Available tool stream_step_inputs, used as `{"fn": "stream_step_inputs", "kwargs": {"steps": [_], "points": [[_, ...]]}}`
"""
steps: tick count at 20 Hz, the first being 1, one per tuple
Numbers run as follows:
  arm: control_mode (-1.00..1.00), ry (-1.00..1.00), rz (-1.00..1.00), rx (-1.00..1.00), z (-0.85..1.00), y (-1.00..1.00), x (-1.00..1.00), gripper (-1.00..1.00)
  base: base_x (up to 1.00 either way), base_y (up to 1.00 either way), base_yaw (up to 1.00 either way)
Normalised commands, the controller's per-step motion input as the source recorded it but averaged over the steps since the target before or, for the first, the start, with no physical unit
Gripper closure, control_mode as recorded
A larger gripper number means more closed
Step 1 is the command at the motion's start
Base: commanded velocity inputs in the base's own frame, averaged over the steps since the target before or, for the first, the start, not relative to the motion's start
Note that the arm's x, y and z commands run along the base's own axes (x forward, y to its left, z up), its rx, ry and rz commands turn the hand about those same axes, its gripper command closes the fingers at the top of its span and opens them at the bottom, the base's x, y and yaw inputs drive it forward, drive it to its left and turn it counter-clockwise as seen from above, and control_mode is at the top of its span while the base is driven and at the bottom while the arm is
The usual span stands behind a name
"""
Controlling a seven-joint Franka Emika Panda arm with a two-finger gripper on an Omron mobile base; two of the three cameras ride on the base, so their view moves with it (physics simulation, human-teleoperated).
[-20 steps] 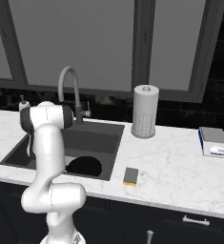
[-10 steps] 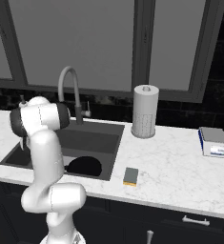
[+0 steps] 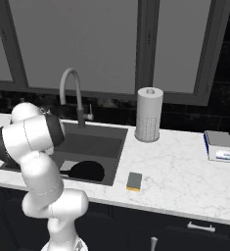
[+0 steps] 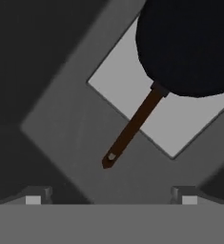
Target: Pick the pan and sponge and place them into the sink. Then turn on the water.
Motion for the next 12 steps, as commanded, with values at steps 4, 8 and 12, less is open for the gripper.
{"fn": "stream_step_inputs", "kwargs": {"steps": [4,8,12], "points": [[-1.0,-0.03,0.47,0.0,0.88,-0.5,-0.44,-1.0,0.0,0.0,0.0],[-1.0,-0.01,0.38,-0.09,0.67,-0.51,-0.55,-1.0,0.0,0.0,0.0],[-1.0,-0.02,0.26,-0.17,0.65,-0.29,-0.46,-1.0,0.0,0.0,0.0]]}}
